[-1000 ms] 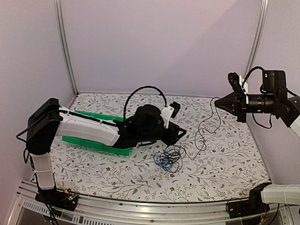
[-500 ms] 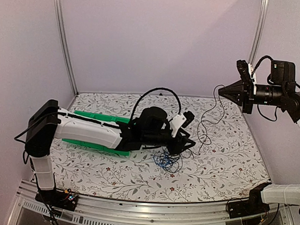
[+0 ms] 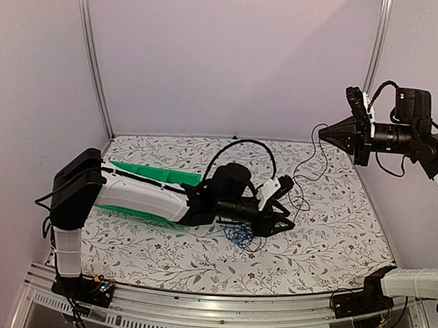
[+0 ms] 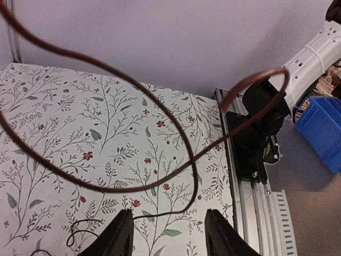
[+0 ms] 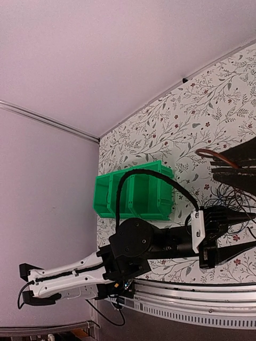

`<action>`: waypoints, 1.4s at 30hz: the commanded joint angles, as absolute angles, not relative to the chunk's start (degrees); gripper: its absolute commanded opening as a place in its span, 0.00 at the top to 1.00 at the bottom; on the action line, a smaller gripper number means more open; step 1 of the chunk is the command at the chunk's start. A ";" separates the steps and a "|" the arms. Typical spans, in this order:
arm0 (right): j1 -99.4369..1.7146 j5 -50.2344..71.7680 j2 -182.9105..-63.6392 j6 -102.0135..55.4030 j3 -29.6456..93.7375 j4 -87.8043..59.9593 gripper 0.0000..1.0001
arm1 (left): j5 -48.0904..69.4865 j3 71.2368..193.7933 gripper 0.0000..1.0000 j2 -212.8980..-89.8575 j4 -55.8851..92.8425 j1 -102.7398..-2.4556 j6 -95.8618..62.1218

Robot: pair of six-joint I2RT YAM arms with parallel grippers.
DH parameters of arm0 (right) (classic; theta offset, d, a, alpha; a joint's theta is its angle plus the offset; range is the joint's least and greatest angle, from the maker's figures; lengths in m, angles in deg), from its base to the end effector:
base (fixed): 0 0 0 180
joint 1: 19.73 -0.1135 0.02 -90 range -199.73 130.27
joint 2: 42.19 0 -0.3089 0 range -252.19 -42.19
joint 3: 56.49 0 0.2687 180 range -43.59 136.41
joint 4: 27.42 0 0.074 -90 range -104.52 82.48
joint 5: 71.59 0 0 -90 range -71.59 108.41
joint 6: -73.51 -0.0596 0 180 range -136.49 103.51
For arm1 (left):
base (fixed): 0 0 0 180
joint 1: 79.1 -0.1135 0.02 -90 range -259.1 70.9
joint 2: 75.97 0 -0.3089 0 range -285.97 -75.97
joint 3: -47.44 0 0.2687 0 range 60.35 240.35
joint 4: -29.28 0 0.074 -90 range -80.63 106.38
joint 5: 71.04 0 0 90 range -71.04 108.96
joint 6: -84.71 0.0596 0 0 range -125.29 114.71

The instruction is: Untangle the cables

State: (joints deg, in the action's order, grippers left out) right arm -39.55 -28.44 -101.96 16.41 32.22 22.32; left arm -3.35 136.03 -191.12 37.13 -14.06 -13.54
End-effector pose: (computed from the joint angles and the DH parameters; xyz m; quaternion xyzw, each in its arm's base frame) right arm 0.1799 0.1111 0.4697 -0.5376 0.5765 0.2658 0.5549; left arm 0.1964 -0.4755 0.2315 0.4783 0.6478 -0.4674 0.3649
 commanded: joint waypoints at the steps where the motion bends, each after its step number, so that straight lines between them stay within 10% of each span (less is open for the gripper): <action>1: -39.51 -29.08 -102.40 15.42 33.95 21.87 1.00 | -6.95 140.74 0.53 -193.52 40.93 -13.33 -13.83; 5: -39.51 -28.47 -102.36 15.42 33.78 21.78 1.00 | -7.79 143.03 0.60 -195.65 41.33 -13.26 -14.68; 10: -39.39 -25.20 -102.07 15.73 32.83 21.18 1.00 | 0.34 145.86 1.00 -195.69 35.27 -13.48 -15.03; 24: -34.66 5.32 -100.53 14.46 25.37 9.16 0.91 | 27.62 169.01 1.00 -188.14 18.79 -14.80 -2.94; 31: -34.68 -9.38 -100.38 12.10 17.15 8.61 0.54 | 30.72 169.97 1.00 -181.03 13.43 -19.19 -3.59; 42: -34.76 -25.98 -103.72 13.48 3.72 3.09 0.48 | 36.55 164.30 1.00 -167.81 1.69 -26.66 -4.86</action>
